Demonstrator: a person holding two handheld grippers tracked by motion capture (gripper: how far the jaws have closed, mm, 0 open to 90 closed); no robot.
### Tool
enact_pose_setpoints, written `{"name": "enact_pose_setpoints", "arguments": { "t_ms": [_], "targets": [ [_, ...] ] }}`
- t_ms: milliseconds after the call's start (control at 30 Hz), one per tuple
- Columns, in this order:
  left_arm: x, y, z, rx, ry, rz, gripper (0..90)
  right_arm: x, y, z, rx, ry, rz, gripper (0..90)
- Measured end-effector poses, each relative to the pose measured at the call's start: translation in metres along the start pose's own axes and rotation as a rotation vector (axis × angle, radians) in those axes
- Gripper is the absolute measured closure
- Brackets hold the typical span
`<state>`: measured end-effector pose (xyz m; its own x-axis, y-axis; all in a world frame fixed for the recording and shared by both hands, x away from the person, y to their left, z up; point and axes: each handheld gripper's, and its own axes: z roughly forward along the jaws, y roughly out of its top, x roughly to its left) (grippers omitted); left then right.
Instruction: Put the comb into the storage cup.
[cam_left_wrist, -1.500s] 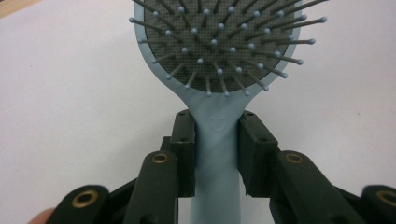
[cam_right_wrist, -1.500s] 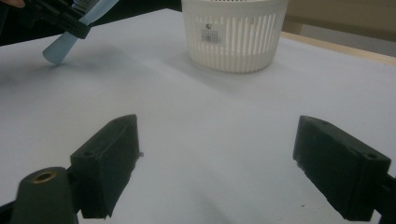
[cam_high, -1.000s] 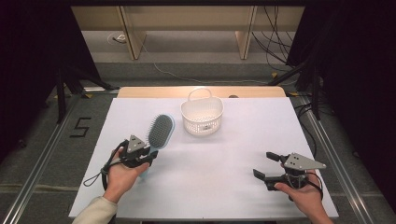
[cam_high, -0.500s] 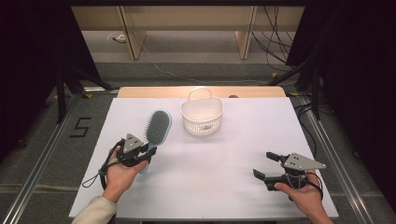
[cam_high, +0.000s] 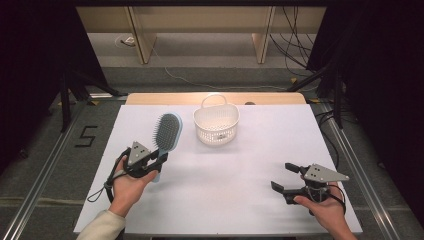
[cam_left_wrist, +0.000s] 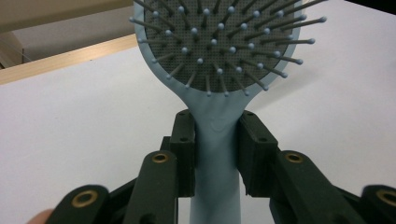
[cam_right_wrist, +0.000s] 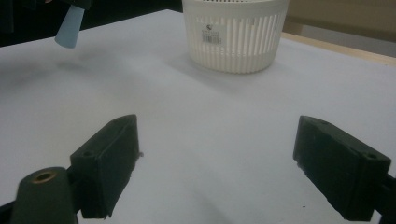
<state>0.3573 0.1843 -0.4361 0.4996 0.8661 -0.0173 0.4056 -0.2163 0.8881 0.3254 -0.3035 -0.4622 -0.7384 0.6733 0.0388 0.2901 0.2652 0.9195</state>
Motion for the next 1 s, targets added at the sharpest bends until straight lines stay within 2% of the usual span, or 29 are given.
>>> {"name": "enact_pose_setpoints", "arguments": {
  "t_ms": [367,500,1000],
  "targets": [
    [0.0,0.0011,-0.0006,-0.018,-0.012,-0.005,69.8,0.0004,-0.0001,0.0002,-0.001,0.002,0.002,15.4],
    [-0.0004,0.0028,-0.002,-0.043,-0.009,-0.001,69.8,0.0003,0.0,0.0001,-0.002,0.002,0.001,15.4],
    [-0.001,0.0064,-0.0043,-0.088,-0.013,0.004,69.7,0.0006,0.0,0.0003,-0.002,0.002,0.002,15.4]
  ]
}}
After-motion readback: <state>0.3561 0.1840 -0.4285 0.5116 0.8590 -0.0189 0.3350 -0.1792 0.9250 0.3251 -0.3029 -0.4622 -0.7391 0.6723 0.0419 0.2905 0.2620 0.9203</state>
